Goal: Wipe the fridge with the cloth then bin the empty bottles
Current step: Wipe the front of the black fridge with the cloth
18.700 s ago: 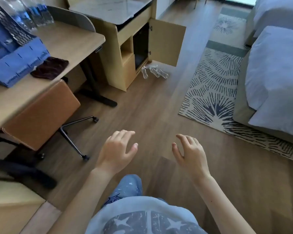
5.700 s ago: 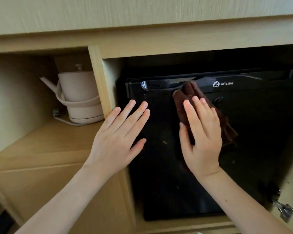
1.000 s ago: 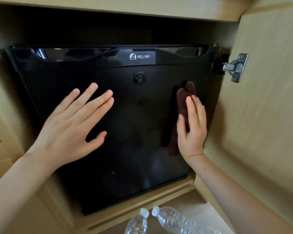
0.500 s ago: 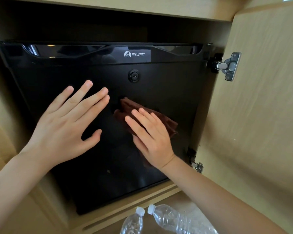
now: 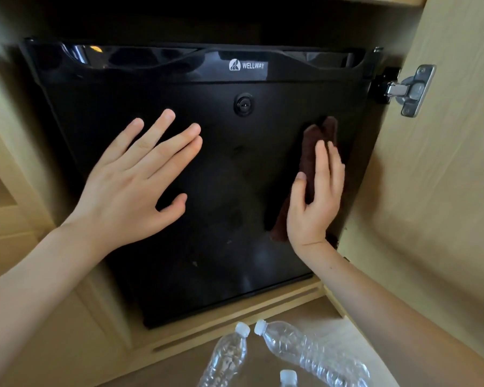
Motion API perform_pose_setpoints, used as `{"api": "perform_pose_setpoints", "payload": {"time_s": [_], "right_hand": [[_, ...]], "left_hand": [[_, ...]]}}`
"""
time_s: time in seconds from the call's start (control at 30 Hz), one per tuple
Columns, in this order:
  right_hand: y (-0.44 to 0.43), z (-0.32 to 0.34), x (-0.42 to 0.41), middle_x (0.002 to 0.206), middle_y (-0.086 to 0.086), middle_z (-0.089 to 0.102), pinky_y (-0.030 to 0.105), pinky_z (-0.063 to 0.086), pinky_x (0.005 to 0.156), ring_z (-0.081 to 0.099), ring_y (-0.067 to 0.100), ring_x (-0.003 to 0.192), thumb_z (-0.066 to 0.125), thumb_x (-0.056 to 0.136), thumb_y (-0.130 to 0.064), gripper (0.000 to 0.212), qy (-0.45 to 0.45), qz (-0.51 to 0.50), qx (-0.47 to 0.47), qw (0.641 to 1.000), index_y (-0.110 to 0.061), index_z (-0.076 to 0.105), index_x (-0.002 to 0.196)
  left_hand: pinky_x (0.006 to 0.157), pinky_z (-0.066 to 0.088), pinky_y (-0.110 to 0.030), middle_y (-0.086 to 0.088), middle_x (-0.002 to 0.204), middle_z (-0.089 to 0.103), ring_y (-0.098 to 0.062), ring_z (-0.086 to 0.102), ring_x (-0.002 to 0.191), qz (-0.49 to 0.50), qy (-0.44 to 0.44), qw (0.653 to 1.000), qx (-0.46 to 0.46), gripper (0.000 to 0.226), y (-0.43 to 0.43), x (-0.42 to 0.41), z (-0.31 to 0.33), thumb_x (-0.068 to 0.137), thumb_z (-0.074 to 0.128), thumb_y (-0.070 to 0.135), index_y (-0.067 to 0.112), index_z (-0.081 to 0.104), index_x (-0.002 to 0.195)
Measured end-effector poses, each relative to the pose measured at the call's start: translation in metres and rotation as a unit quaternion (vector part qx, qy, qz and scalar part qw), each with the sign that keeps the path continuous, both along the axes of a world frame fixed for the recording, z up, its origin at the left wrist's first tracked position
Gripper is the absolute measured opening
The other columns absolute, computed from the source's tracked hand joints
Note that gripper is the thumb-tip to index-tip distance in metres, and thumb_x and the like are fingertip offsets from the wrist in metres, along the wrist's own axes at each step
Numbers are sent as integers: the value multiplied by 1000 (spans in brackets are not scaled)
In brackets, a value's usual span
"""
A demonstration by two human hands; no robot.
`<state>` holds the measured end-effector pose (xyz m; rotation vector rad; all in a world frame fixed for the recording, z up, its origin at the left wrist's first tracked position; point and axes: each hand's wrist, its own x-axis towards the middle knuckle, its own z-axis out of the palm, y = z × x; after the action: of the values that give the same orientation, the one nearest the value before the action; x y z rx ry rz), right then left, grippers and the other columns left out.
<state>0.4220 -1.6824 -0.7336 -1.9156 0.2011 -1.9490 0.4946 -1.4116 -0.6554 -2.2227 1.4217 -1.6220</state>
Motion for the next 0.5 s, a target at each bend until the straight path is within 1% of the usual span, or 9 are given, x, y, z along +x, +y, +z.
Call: {"api": "perform_pose_setpoints", "payload": {"time_s": [0.07, 0.13, 0.2, 0.27, 0.3, 0.33, 0.37, 0.4, 0.5], "right_hand": [[7, -19, 0, 148, 13, 47, 40, 25, 122, 36, 23, 145, 49, 103, -14, 42, 40, 23, -123, 991, -9, 46, 145], [18, -44, -2, 149, 9, 43, 40, 21, 123, 31, 21, 148, 50, 102, -12, 47, 100, 34, -236, 966, -13, 41, 148], [18, -66, -6, 151, 5, 41, 37, 20, 124, 32, 22, 147, 53, 99, -9, 54, 151, 38, -373, 915, -16, 37, 150], [6, -76, -11, 155, 4, 39, 36, 18, 125, 32, 23, 147, 58, 95, -1, 63, 184, 38, -507, 841, -16, 35, 151], [-1, -75, -14, 156, 5, 37, 36, 17, 125, 30, 22, 147, 60, 93, 3, 68, 203, 38, -545, 813, -16, 32, 153], [-5, -70, -15, 157, 5, 36, 37, 17, 126, 30, 22, 147, 61, 91, 5, 72, 217, 44, -559, 799, -16, 31, 153], [-8, -63, -15, 157, 6, 37, 38, 19, 125, 33, 23, 146, 63, 91, 5, 72, 220, 54, -553, 802, -15, 33, 153], [-7, -55, -14, 155, 8, 40, 38, 22, 124, 36, 24, 145, 64, 92, 3, 68, 210, 67, -533, 817, -14, 36, 151], [13, -25, -6, 148, 12, 49, 40, 25, 123, 40, 27, 143, 53, 101, -6, 45, 151, 97, -411, 894, -11, 46, 145]], "left_hand": [[125, 9, -45, 1, 163, 27, -26, 15, 153, 3, 7, 1000, -4, 69, 0, 0, -3, 92, 49, 37, 15, 31, 155], [125, 8, -46, 3, 162, 28, -26, 15, 153, 1, 19, 1000, -9, 65, 0, -1, -6, 93, 49, 34, 16, 33, 154], [125, 7, -45, 4, 162, 26, -24, 15, 154, 11, 37, 999, 5, 64, 3, -7, -13, 94, 50, 30, 17, 33, 154], [125, 5, -42, 4, 161, 23, -23, 15, 153, 26, 54, 997, 44, 65, 12, -14, -27, 93, 53, 26, 16, 33, 154], [126, 6, -41, 4, 161, 22, -23, 15, 152, 32, 62, 995, 67, 66, 17, -16, -34, 93, 56, 23, 15, 32, 154], [125, 6, -41, 3, 161, 21, -23, 15, 152, 39, 69, 993, 88, 67, 22, -18, -39, 93, 58, 22, 14, 31, 154], [125, 7, -41, 2, 162, 21, -23, 15, 152, 44, 71, 991, 104, 69, 26, -19, -41, 93, 59, 23, 14, 30, 154], [125, 8, -41, 2, 163, 22, -23, 15, 152, 47, 68, 990, 112, 70, 29, -19, -41, 92, 60, 25, 14, 30, 155], [126, 10, -42, -1, 163, 24, -23, 16, 153, 61, 42, 992, 103, 74, 33, -16, -34, 92, 60, 34, 15, 27, 156]]}}
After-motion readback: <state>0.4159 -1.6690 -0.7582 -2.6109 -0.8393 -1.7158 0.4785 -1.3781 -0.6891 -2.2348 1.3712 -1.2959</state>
